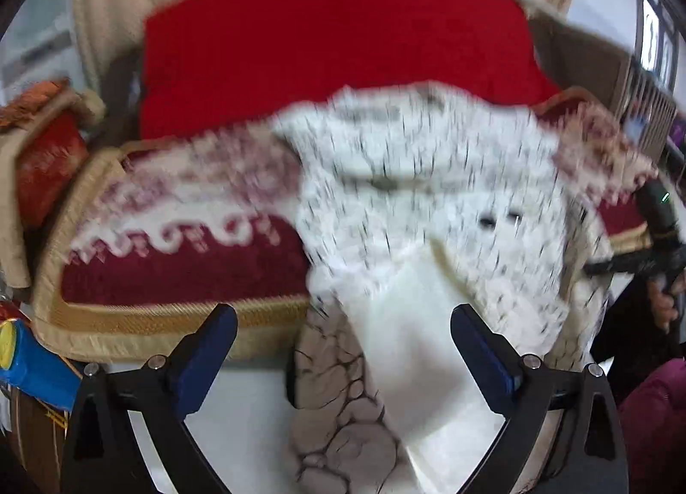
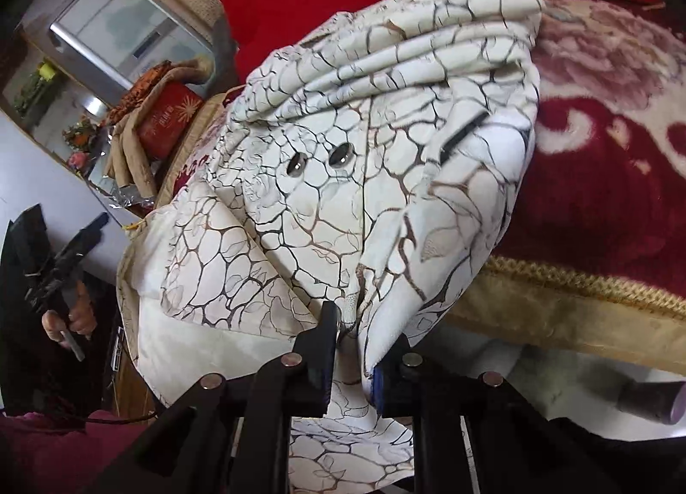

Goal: Fold large clothes

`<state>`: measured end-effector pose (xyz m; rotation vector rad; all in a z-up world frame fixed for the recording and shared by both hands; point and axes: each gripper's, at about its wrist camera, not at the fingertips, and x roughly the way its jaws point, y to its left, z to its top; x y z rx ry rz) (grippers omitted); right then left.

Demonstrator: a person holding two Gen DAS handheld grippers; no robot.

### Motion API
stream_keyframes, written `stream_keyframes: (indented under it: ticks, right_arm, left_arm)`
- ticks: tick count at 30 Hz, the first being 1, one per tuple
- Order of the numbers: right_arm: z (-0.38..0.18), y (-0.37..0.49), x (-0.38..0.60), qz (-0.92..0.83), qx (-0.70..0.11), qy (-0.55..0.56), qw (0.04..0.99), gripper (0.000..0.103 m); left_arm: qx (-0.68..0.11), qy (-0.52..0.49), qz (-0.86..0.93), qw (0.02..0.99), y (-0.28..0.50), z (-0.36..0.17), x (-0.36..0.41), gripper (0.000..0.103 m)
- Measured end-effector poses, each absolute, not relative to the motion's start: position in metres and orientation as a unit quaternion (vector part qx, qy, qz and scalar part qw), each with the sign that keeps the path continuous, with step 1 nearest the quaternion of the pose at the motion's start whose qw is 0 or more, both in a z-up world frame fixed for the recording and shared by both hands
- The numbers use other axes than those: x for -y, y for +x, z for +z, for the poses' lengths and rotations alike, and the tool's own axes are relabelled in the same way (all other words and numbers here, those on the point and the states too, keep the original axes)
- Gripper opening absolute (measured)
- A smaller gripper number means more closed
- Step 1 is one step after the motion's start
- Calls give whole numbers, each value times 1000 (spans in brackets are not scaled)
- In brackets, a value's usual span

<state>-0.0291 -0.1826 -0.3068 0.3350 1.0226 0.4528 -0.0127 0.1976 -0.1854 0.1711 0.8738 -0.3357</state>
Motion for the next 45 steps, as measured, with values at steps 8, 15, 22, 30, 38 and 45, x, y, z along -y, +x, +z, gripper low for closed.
stream_keyframes:
  ticks: [8,15,22,30,38,45]
  right_arm:
    - [-292,-35,191,215,-486,157,832,15]
    - [-291,-38,197,219,-485,172,829,15]
    - [-307,-36,214,222,-502,223,806,19]
    - [-367,-17,237,171,-549,264,774,88]
    - [-409,-11,254,136,-583,258,758,86]
    - [-370,-35,216,209,-576,181,769,16]
  left_arm:
    - [-437,84,-170,879,-19,-200,-195,7]
    - [-369,158,-305,864,-124,-160,-180,11]
    - [-323,63,-275,904,-135,-144,-242,89]
    - [-483,-121,-262,827,-17,-232,-275,96]
    - [-518,-160,-319,778,-22,-280,-260,90]
    - [-506,-142,-312,791,-33,-263,-262,59]
